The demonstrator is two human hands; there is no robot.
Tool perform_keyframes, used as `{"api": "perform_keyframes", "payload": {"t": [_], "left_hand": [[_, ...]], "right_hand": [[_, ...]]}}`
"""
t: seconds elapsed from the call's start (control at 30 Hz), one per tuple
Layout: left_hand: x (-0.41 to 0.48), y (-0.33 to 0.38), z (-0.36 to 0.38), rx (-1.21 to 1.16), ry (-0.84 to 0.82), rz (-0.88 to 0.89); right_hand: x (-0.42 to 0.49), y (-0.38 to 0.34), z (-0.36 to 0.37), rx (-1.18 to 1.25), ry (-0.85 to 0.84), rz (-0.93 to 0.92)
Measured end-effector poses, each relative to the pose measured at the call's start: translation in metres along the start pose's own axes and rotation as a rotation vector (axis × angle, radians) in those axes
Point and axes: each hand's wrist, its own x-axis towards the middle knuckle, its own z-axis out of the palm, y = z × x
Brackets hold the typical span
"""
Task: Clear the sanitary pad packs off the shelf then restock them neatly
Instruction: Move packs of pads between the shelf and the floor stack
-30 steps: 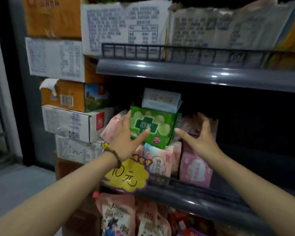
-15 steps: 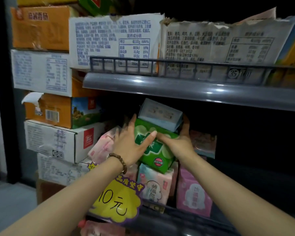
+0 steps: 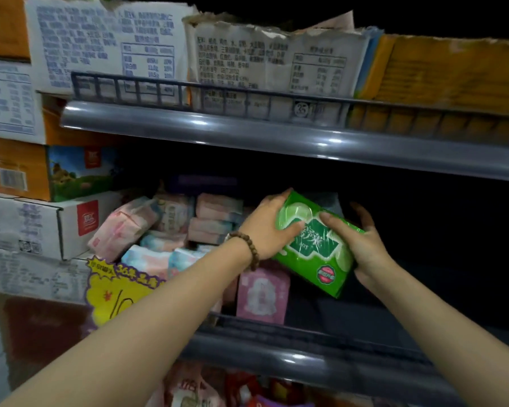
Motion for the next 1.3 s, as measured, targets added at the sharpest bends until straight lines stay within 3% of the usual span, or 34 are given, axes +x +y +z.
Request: {"api": "perform_keyframes", "payload": {"t": [0.13, 0.27, 0.5, 0.73, 0.9, 1.07, 1.3], "left_hand": [[-0.011, 0.012, 0.038, -0.130, -0.177, -0.058], [-0.038, 0.018, 0.065, -0.270, -0.224, -0.077], [-0.107, 0.026, 0.109, -0.686, -0.258, -0.490], [-0.197, 0.022, 0.137, -0.843, -0.192, -0.743], [-0.265, -0.010, 0.165, -0.746, -0.332, -0.975], [-0.315, -0.027, 0.176, -0.724, -0.309, -1.153], [-0.318, -0.047, 0.188, -0.608, -0.281, -1.154]], "right_hand": [[-0.013, -0.005, -0.053, -0.052, 0.072, 0.122], [-0.040, -0.008, -0.088, -0.084, 0.045, 0.202], [-0.095, 0.000, -0.119, -0.139, -0.036, 0.296], [-0.189, 0.060, -0.162, -0.027, -0.058, 0.459], [-0.263, 0.128, -0.170, -0.029, -0.091, 0.656], [-0.304, 0.174, -0.166, -0.034, -0.065, 0.809], [-0.291, 0.202, -0.162, -0.064, 0.004, 0.866]]}}
